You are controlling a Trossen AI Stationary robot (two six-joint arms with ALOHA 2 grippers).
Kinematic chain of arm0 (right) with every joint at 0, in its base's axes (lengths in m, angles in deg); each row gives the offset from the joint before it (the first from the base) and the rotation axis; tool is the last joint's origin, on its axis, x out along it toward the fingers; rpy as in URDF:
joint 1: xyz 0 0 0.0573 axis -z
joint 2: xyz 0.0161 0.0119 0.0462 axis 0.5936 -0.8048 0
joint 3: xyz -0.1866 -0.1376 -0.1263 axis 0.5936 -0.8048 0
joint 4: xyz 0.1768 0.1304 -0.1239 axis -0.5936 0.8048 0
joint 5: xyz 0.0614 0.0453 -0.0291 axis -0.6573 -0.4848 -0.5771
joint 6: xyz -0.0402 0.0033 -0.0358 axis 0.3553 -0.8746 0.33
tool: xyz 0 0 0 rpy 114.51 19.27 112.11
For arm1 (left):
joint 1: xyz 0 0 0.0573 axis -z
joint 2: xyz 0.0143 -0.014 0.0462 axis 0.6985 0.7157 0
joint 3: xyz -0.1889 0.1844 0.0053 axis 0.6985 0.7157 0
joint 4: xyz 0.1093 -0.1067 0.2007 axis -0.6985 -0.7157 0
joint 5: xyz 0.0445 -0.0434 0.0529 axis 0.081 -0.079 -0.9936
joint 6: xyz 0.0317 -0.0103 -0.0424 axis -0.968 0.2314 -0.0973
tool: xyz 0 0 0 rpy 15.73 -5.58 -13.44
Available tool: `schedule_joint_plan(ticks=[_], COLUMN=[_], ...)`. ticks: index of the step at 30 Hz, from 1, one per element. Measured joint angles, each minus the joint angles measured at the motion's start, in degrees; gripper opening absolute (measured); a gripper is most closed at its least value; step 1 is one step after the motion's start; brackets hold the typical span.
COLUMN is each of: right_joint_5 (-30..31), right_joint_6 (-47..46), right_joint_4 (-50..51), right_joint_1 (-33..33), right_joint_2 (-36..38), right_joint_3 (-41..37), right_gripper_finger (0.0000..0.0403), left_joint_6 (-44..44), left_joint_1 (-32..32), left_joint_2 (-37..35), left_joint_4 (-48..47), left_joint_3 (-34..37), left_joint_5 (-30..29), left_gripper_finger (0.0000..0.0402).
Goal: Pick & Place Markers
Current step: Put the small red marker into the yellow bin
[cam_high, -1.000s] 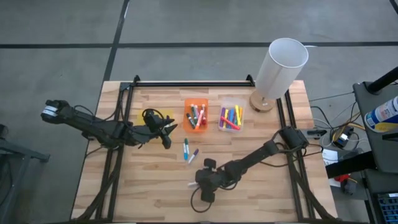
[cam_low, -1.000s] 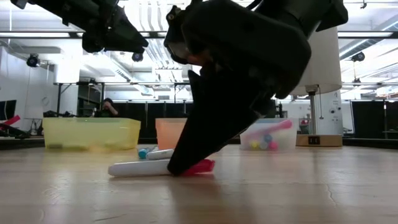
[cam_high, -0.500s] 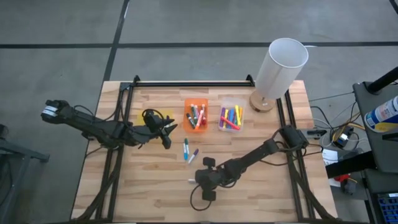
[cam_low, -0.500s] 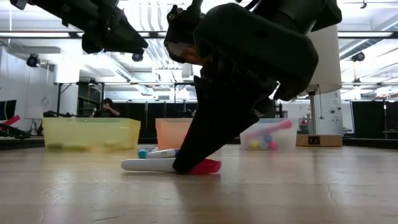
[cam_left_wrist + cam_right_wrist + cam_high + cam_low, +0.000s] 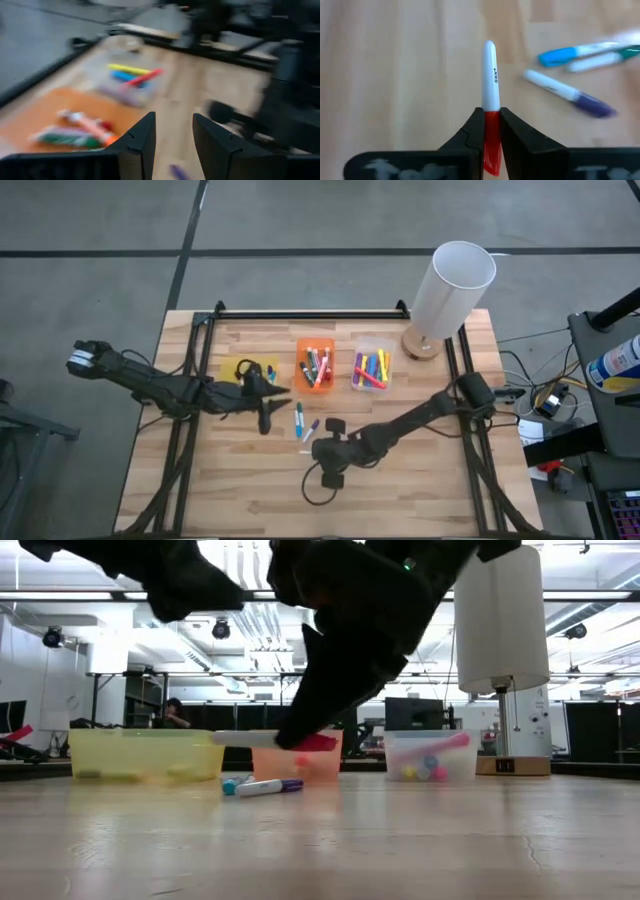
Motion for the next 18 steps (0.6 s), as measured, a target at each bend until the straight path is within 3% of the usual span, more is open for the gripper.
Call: schedule_joint_plan(ticks=[7, 18], right_joint_5=[4.78, 9.53], right_joint_6=[1.32, 5.42], right_joint_4=[4.41, 5.09], right_joint_1=[0.37, 0.62], right_joint_2=[4.08, 11.49], right_joint_3=[0.06, 0.04], right_gripper_finger=[0.0033, 0.0033], left_joint_6=[-3.54, -6.94], left_joint_1=[0.07, 0.09], left_joint_2=[0.50, 3.41], left_joint_4=[3.01, 9.53], left_joint_3=[0.15, 1.26], left_joint_5=[16.76, 21.24], left_gripper_finger=[0.0123, 0.0123])
